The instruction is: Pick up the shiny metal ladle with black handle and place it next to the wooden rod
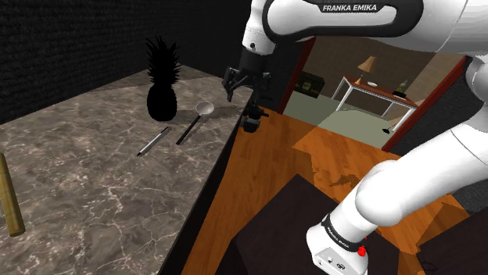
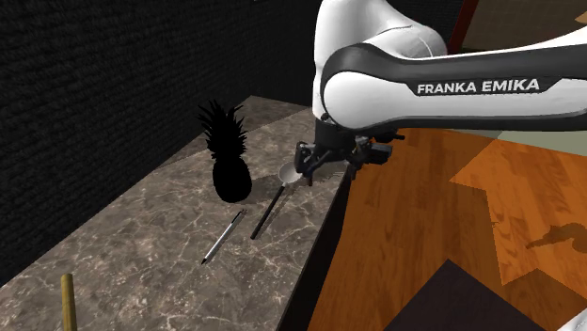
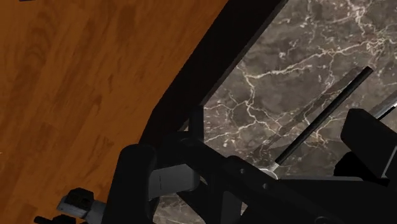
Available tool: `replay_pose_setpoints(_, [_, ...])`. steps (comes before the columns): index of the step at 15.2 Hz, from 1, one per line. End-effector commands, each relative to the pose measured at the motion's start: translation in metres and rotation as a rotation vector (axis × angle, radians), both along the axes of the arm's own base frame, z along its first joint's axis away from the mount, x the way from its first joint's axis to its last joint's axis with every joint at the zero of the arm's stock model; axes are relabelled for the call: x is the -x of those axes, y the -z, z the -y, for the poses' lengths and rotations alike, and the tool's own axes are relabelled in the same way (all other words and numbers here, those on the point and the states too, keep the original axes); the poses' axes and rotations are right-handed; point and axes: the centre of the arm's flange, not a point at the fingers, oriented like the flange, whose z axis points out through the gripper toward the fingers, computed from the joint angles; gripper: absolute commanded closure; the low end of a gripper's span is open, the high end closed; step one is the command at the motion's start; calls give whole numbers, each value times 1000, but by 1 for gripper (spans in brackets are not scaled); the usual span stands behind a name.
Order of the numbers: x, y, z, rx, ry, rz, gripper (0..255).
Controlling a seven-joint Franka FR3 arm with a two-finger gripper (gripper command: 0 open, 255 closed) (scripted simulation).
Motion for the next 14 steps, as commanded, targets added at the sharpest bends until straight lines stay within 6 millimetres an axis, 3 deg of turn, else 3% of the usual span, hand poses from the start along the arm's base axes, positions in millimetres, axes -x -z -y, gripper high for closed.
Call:
replay_pose_setpoints(1, [-25, 16, -10, -7, 71, -17, 0])
replay_pose_setpoints(7, [-95, 64, -20, -23, 268, -66, 0])
replay_pose_setpoints(14, [-174, 124, -16, -42, 499, -124, 0])
